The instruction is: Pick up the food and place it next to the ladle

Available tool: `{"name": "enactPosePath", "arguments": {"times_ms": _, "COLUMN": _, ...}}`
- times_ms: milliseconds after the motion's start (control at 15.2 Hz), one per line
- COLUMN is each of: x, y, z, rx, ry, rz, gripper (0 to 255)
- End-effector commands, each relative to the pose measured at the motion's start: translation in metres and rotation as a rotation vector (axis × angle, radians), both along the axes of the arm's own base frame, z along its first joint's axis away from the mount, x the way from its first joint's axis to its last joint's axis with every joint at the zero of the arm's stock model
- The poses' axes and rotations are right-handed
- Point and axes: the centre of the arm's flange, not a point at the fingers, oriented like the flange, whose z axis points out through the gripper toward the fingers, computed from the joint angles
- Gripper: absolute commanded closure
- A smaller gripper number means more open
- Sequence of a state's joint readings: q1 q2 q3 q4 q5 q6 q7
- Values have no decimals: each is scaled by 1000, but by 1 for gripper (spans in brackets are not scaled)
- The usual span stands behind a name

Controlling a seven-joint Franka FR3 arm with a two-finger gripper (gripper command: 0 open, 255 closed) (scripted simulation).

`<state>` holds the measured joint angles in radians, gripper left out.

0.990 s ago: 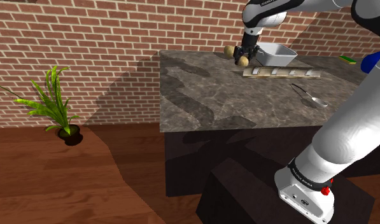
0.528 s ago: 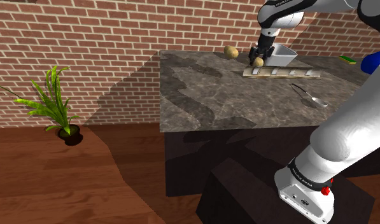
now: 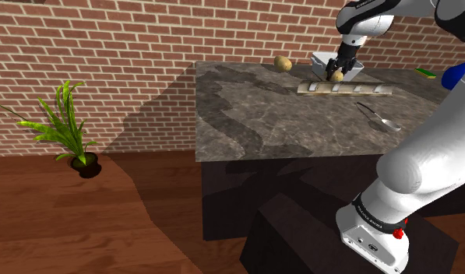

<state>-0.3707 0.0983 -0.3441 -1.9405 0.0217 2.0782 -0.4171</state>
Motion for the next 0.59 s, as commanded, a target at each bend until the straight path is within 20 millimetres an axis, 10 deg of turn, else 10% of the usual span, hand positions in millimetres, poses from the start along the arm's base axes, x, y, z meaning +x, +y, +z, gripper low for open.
{"name": "enactPosePath", "arguments": {"times_ms": 0, "x": -11, "y": -23, "z": -1, "rx": 0, "ry": 0, "rz": 2, "gripper": 255}}
{"name": "enactPosePath", "arguments": {"times_ms": 528, "x": -63, "y": -115, "z": -1, "rx": 0, "ry": 0, "rz": 2, "gripper": 255}}
